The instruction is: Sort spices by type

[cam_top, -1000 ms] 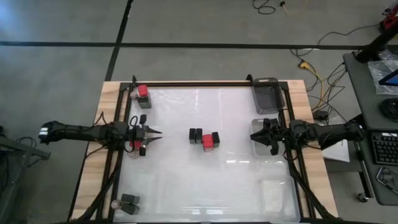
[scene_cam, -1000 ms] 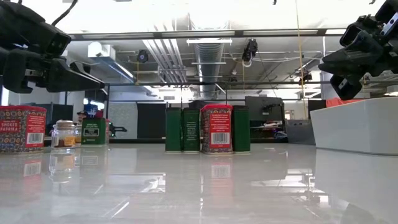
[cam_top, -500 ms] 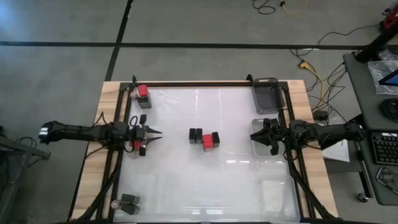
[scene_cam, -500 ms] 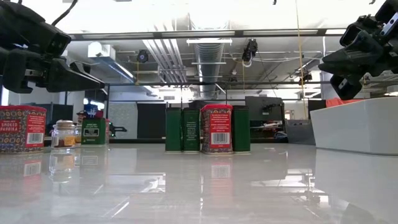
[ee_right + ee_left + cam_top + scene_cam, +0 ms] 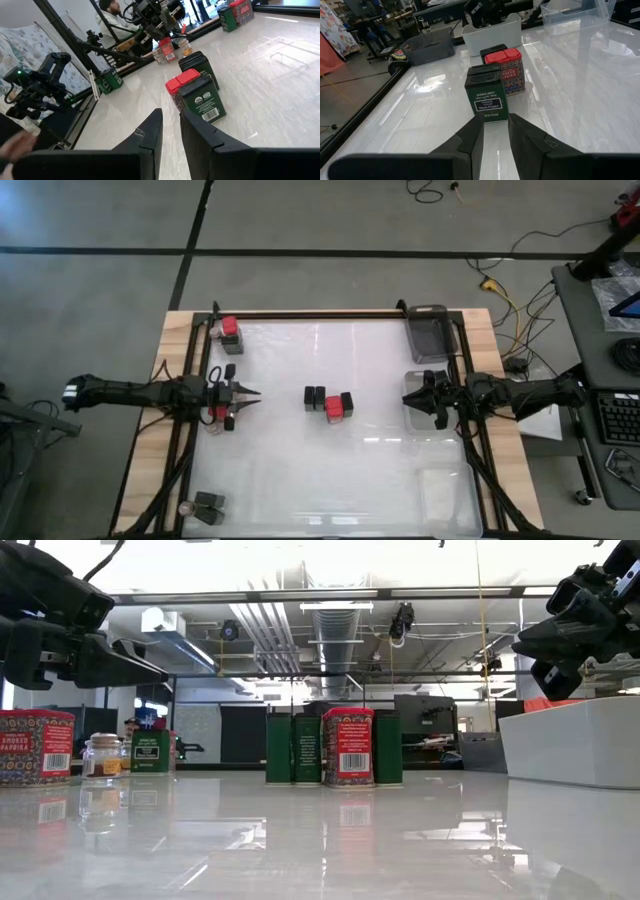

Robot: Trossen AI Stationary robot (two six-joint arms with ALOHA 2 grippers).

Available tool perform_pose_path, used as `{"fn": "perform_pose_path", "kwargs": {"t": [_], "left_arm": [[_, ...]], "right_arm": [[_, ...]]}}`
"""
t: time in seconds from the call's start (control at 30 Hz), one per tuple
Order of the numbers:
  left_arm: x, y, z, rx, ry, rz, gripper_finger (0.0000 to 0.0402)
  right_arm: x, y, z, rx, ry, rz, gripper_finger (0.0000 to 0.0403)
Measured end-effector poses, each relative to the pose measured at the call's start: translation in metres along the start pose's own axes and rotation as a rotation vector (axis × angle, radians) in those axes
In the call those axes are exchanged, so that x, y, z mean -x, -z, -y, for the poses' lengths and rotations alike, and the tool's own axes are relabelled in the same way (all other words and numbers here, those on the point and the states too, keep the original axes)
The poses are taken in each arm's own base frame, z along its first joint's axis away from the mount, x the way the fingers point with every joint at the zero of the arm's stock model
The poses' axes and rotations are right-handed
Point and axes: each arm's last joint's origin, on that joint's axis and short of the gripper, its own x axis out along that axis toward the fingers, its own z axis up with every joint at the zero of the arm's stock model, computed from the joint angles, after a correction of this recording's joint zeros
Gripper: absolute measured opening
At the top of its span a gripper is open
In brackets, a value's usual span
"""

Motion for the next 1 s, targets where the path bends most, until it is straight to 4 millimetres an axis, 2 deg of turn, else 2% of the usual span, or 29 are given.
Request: {"fn": "perform_pose_path", "kwargs": {"t": [0.23, 0.33, 0.6, 0.67, 0.83, 0.9, 1.0], "left_arm": [[0.0, 0.0, 0.0, 0.0, -0.001, -0.001, 0.0075], [0.0, -0.001, -0.001, -0.073, -0.042, 0.008, 0.0075], [0.001, -0.012, -0.004, -0.075, -0.084, 0.117, 0.0075], [0.001, -0.017, -0.005, 0.072, -0.078, 0.176, 0.0075], [0.002, -0.025, -0.007, 0.767, 0.006, 0.281, 0.0075], [0.002, -0.024, -0.008, 0.846, -0.017, 0.278, 0.0075], [0.002, -0.023, -0.01, 0.8, -0.105, 0.28, 0.0075]], "right_arm": [[0.0, 0.0, 0.0, 0.0, 0.0, 0.0, 0.0059], [0.0, 0.0, 0.0, 0.0, 0.0, 0.0, 0.0059], [0.0, 0.0, 0.0, 0.0, 0.0, 0.0, 0.0059], [0.0, 0.0, 0.0, 0.0, 0.0, 0.0, 0.0059], [0.0, 0.0, 0.0, 0.0, 0.0, 0.0, 0.0059], [0.0, 0.0, 0.0, 0.0, -0.001, 0.0, 0.0059], [0.0, 0.0, 0.0, 0.0, 0.0, 0.0, 0.0059]]}}
